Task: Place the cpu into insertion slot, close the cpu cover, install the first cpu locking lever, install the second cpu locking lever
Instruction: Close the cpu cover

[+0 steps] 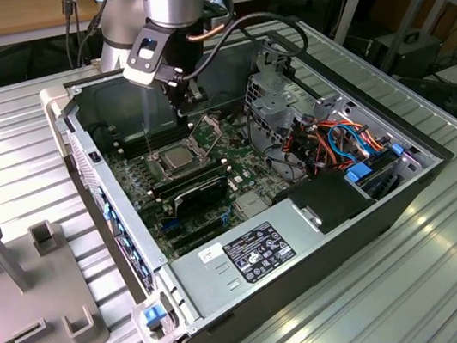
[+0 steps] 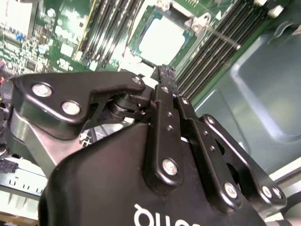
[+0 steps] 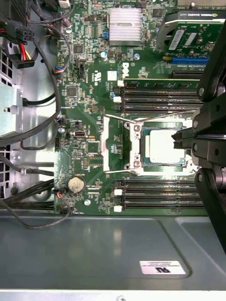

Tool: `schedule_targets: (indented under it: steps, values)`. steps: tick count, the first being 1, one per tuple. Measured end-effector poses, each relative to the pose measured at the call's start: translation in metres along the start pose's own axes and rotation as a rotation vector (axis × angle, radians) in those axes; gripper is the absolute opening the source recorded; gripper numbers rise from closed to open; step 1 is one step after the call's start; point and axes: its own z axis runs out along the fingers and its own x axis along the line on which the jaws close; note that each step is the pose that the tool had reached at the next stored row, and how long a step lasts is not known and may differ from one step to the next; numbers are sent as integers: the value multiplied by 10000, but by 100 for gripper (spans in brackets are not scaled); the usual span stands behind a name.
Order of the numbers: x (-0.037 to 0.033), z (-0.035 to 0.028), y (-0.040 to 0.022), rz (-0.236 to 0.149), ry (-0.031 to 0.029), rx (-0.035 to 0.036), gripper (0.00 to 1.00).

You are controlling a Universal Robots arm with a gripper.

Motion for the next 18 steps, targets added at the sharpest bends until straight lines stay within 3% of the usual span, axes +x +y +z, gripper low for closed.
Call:
schedule_targets:
  steps: [2,5,18]
  values:
    - [0,5,62,-1,2,-1,11]
    - [-1,23,292,-2,2,-1,11]
    - [0,25,314,-2,2,-1,11]
